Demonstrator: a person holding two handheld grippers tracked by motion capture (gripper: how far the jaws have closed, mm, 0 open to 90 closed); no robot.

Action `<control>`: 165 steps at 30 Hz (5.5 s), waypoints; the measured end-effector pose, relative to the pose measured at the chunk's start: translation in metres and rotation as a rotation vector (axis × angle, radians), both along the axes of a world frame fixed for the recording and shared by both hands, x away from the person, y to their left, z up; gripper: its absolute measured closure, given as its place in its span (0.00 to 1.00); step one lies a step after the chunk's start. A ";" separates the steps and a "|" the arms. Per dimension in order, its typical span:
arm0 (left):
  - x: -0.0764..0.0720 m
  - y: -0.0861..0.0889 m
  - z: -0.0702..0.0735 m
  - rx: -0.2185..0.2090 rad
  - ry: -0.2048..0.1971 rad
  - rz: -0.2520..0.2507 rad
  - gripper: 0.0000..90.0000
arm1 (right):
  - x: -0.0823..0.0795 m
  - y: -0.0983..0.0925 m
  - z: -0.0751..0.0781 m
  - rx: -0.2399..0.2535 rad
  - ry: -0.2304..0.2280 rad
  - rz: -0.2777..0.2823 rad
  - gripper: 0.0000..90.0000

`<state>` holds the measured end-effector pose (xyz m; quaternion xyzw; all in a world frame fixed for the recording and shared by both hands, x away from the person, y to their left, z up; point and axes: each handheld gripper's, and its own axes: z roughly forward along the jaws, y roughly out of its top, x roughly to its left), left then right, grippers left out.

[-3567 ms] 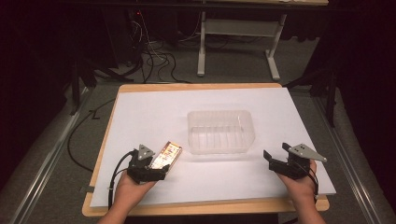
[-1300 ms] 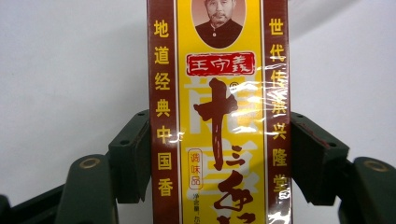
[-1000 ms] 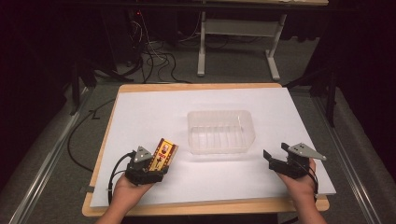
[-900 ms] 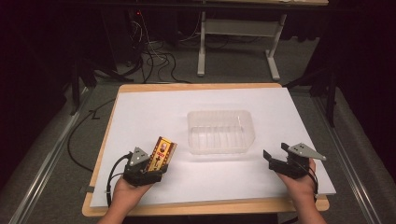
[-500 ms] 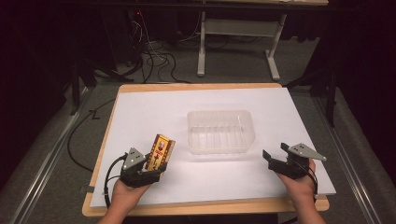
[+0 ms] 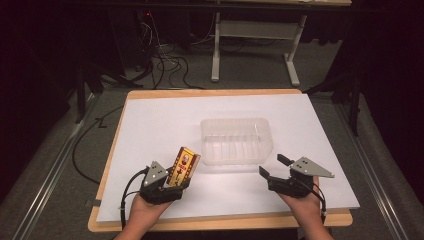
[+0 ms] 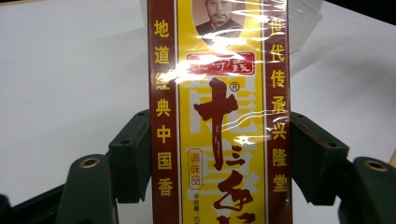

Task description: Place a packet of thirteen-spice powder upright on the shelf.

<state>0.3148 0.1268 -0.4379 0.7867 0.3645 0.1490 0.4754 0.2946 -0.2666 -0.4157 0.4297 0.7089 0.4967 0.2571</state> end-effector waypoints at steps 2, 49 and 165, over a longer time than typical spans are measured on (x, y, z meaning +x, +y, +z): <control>-0.001 -0.005 0.000 0.005 -0.005 -0.014 0.36 | -0.001 0.010 0.001 0.004 -0.003 0.015 0.25; -0.015 -0.072 -0.005 0.001 -0.083 -0.104 0.36 | 0.021 0.100 -0.007 0.258 0.157 0.233 0.35; 0.000 0.045 0.003 0.027 -0.072 0.069 0.21 | 0.011 -0.019 0.043 0.154 -0.117 -0.199 0.76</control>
